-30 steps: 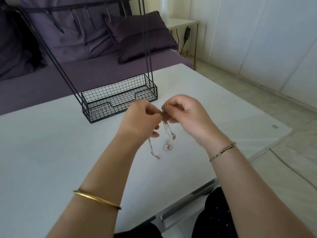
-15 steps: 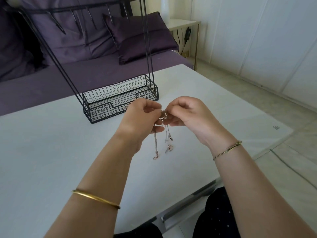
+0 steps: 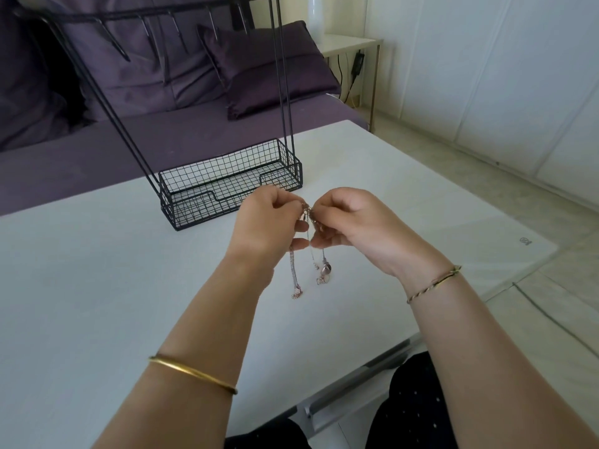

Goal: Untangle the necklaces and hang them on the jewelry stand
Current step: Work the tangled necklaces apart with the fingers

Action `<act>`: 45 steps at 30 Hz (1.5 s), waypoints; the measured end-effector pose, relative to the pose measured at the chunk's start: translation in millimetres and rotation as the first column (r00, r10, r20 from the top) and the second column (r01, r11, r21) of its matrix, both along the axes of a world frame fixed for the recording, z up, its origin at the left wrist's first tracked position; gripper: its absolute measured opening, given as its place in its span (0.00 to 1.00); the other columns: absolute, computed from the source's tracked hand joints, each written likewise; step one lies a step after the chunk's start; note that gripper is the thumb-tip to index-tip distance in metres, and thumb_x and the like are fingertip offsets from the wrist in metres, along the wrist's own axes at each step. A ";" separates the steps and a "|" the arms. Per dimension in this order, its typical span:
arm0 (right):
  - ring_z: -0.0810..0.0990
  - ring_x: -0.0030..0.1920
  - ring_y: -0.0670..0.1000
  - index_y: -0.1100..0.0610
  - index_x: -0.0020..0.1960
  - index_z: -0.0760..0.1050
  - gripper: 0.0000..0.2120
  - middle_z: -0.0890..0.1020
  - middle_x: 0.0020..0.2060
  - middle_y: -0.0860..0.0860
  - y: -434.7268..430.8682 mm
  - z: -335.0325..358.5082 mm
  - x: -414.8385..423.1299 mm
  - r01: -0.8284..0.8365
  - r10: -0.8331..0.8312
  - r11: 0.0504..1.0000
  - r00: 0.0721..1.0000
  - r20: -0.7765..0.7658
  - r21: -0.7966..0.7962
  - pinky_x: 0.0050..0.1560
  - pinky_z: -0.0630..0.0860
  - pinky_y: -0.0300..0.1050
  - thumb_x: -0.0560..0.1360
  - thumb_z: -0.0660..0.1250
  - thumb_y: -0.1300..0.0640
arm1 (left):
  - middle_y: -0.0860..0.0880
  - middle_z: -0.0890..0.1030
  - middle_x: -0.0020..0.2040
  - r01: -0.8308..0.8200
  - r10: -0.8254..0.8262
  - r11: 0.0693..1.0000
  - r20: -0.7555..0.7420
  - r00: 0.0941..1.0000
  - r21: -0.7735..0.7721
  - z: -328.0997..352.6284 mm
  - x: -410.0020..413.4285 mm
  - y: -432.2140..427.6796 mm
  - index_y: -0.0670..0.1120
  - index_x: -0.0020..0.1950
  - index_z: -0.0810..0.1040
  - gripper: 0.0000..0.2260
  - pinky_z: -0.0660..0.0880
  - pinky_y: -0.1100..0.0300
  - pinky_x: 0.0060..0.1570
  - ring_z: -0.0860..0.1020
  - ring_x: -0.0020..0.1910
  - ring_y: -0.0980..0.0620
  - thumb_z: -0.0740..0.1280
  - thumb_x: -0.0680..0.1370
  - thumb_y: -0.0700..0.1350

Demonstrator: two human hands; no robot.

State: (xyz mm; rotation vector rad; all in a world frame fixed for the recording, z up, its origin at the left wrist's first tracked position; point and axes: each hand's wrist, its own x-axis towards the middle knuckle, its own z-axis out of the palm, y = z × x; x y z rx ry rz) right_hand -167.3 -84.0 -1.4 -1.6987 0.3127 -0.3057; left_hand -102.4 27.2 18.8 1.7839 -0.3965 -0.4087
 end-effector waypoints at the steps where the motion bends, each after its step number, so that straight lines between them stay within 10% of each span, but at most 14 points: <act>1: 0.81 0.30 0.47 0.60 0.39 0.73 0.09 0.77 0.31 0.51 0.7 0.2 0.0 -0.005 0.005 0.999 1.000 -0.003 -0.033 0.48 0.80 0.53 0.77 0.60 0.68 | 0.49 0.78 0.40 -0.005 0.005 1.000 -0.027 1.000 -0.019 -0.2 -0.8 -0.6 0.42 0.46 0.76 0.06 0.78 0.64 0.28 0.77 0.32 0.57 0.60 0.79 0.36; 14: 0.82 0.37 0.48 0.58 0.38 0.75 0.09 0.81 0.31 0.50 -4.6 -2.5 0.7 0.123 -0.132 0.972 0.991 0.030 0.198 0.47 0.80 0.46 0.76 0.61 0.65 | 0.47 0.79 0.40 0.135 -0.134 0.990 -0.011 0.991 0.051 2.1 -2.1 1.4 0.42 0.49 0.78 0.03 0.81 0.61 0.37 0.76 0.35 0.56 0.65 0.77 0.36; 26: 0.78 0.32 0.46 0.59 0.37 0.74 0.09 0.78 0.30 0.50 -0.3 -3.1 0.9 0.027 -0.028 0.999 1.000 -0.009 -0.042 0.49 0.80 0.51 0.75 0.63 0.67 | 0.47 0.77 0.39 0.022 -0.028 0.999 -0.119 0.992 -0.047 1.1 -2.8 -2.9 0.42 0.48 0.74 0.04 0.79 0.63 0.32 0.76 0.34 0.54 0.60 0.79 0.36; 45: 0.80 0.33 0.48 0.59 0.37 0.73 0.08 0.78 0.30 0.51 -2.8 -2.3 0.3 0.028 -0.027 0.999 0.995 -0.098 0.015 0.47 0.78 0.50 0.74 0.61 0.66 | 0.50 0.77 0.39 -0.047 -0.008 0.980 0.269 0.963 0.196 -1.6 -6.4 -6.7 0.40 0.44 0.76 0.06 0.78 0.47 0.49 0.77 0.41 0.49 0.60 0.78 0.37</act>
